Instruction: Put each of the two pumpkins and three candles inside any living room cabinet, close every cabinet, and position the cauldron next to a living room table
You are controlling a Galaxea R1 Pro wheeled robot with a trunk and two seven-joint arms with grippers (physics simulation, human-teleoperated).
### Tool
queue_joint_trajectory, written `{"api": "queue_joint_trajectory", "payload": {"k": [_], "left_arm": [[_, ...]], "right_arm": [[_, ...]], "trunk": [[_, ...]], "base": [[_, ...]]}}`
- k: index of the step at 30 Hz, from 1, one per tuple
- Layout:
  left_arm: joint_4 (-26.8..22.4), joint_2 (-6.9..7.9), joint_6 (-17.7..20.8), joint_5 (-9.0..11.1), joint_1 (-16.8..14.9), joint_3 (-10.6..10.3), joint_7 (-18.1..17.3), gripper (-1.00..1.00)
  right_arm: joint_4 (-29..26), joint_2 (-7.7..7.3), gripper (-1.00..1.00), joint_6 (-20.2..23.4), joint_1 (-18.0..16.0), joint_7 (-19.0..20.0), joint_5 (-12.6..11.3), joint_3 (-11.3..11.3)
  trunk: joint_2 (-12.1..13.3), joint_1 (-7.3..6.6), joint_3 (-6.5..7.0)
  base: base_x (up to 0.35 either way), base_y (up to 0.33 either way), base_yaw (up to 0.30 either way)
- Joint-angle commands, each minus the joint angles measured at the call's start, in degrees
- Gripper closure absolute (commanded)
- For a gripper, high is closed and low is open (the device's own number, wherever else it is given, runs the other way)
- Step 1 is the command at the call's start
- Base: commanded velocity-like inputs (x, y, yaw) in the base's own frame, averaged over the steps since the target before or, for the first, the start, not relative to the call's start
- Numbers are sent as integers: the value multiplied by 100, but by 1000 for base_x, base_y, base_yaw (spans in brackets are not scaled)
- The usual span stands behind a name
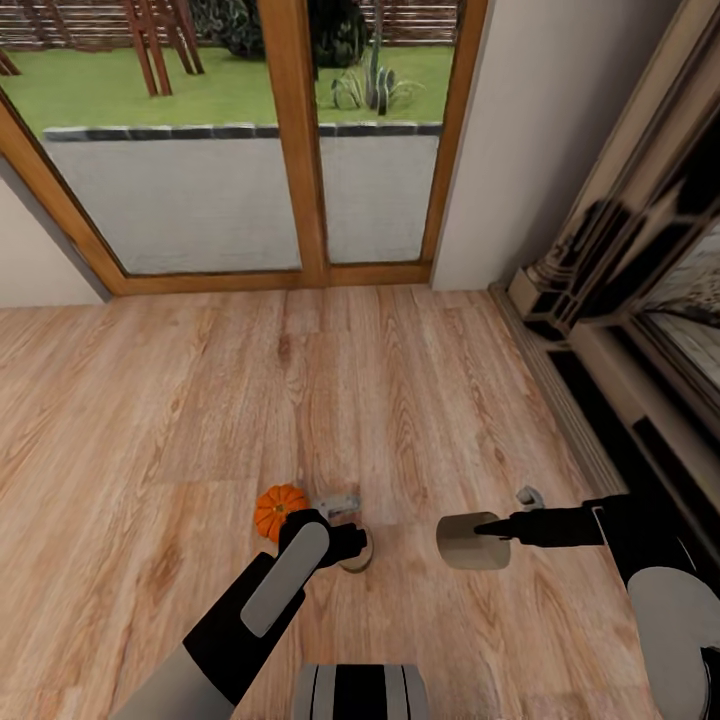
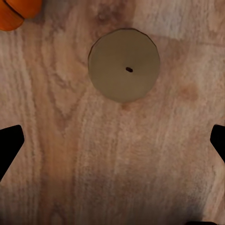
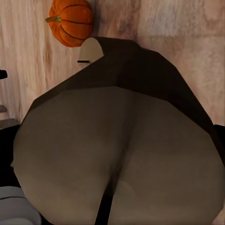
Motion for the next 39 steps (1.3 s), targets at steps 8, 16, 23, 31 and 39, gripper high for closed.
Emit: {"api": "queue_joint_trajectory", "payload": {"k": [8,16,23,31,39], "left_arm": [[-5,0,16,39,-4,-4,42,-100],[-24,1,15,39,-4,-4,50,-100],[-31,0,9,47,-4,-5,51,-100],[-92,12,-7,39,-4,-4,51,-100],[47,1,-33,36,-4,1,-286,-100]], "right_arm": [[-13,-4,100,69,-6,70,53,-48],[-15,-24,100,69,-9,83,46,-176],[-15,-13,100,69,-7,82,49,-178],[-15,4,100,69,-8,75,54,-170],[-15,-11,100,69,-11,75,55,-169]], "trunk": [[-13,19,-182],[-13,19,-182],[-13,19,-182],[-13,19,-182],[-24,40,-359]], "base": [[0,0,0],[0,0,0],[225,0,0],[155,0,0],[2,0,0]]}}
